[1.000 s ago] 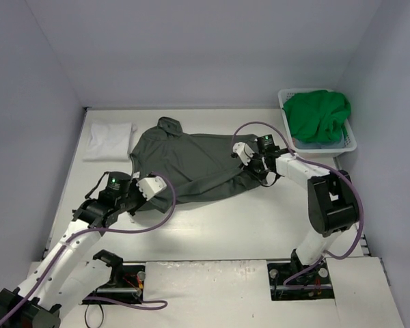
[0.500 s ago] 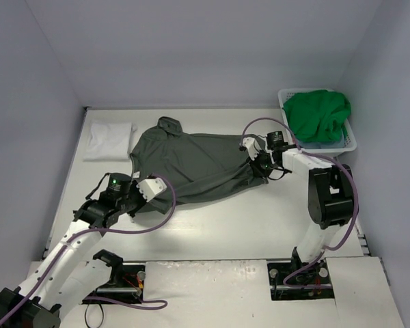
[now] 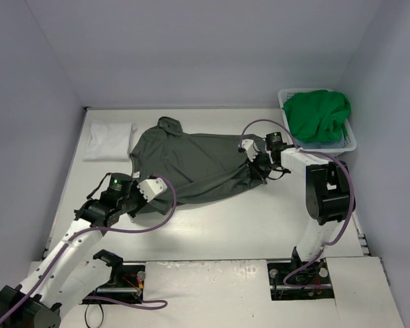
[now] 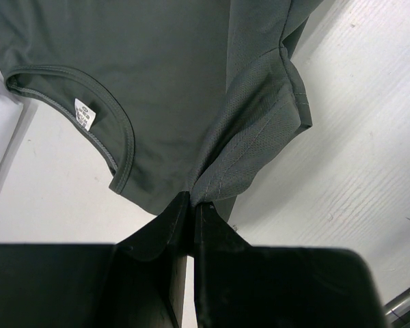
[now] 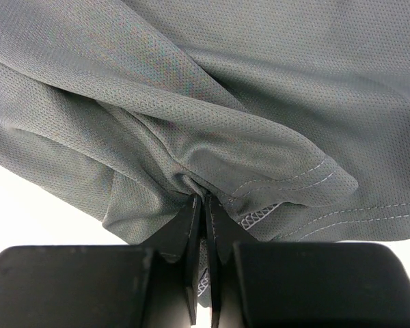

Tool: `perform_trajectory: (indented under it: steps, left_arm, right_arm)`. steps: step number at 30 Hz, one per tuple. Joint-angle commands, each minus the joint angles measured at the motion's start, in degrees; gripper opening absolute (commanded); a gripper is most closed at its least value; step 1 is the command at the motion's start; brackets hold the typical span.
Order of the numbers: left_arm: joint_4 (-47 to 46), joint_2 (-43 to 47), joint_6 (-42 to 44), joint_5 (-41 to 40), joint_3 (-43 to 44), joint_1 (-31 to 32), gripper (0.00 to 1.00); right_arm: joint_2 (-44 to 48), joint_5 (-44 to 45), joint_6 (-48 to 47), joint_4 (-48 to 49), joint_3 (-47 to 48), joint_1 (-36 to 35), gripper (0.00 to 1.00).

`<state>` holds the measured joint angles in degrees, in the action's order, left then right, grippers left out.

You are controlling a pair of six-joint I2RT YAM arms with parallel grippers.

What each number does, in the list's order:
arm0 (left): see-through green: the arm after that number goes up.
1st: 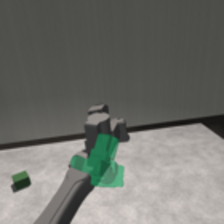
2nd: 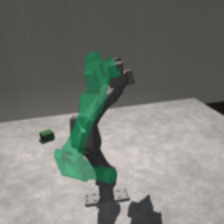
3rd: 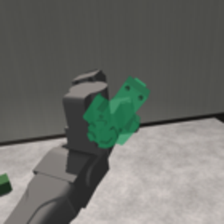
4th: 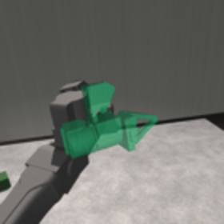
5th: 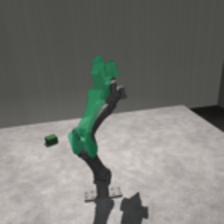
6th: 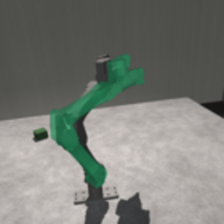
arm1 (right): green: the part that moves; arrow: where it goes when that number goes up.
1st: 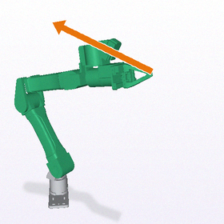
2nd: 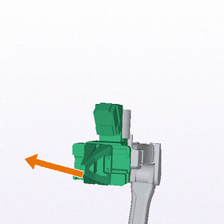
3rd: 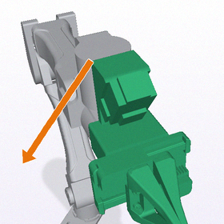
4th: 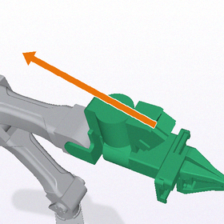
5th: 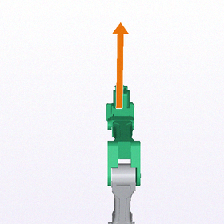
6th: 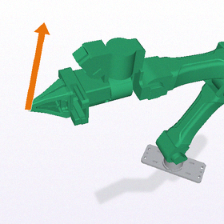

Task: Fold and stack the t-shirts
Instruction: Grap the side of the flattened tshirt closest away from the robot with both arms

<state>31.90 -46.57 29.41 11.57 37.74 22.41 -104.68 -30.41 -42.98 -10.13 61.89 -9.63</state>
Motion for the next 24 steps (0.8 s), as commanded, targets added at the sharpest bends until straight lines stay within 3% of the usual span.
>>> perform_trajectory:
  steps: [1,10,17,24]
  left_arm:
    - [-2.8,-0.6,-0.6,0.0,1.9,-0.4,0.00]
    - [-1.3,0.9,-0.1,-1.2,2.6,-0.4,0.00]
    - [-0.3,2.7,0.0,-1.3,2.6,-1.1,0.00]
    - [1.1,5.2,-0.1,-1.2,1.8,-1.3,0.00]
  right_arm:
    - [2.9,0.8,-0.3,-0.6,0.4,0.9,0.00]
    - [14.4,8.9,-1.8,-4.0,3.1,1.8,0.00]
    - [19.2,9.9,-3.4,-9.5,4.2,2.3,0.01]
    - [20.7,9.8,-3.6,-10.9,1.4,2.4,0.11]
